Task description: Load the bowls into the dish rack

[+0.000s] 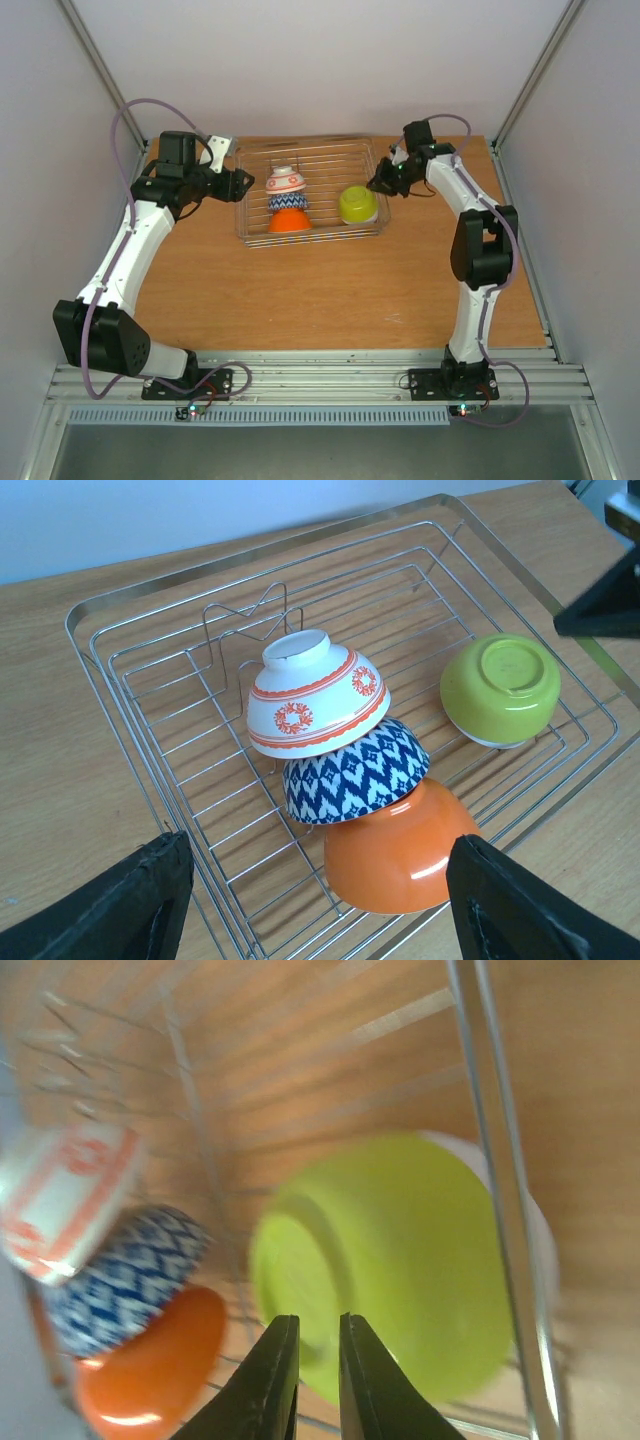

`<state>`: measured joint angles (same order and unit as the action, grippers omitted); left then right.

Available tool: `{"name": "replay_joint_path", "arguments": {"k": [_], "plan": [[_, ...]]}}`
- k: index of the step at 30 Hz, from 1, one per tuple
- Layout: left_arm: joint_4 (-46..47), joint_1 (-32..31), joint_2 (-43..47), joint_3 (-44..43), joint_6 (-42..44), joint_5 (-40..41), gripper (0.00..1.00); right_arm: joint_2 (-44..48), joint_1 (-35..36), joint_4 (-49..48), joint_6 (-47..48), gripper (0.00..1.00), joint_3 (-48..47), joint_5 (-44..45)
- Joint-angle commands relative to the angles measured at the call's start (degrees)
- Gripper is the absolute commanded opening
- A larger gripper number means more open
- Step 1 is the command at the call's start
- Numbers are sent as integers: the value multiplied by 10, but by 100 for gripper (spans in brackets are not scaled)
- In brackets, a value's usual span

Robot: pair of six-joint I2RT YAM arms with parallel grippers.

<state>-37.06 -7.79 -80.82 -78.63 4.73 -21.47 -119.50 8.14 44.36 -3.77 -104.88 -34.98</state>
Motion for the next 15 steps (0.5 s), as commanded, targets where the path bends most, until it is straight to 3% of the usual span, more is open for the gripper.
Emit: {"name": "replay_joint_path", "arguments": {"k": [1,7,15], "plan": [[18,0,4,2,1,-8,71,90,38,66,116,13,70,134],[18,0,0,4,1,-8,71,153,65,64,135,6,140,198],[18,0,0,3,1,-6,71,131,112,90,149,3,122,253]]}}
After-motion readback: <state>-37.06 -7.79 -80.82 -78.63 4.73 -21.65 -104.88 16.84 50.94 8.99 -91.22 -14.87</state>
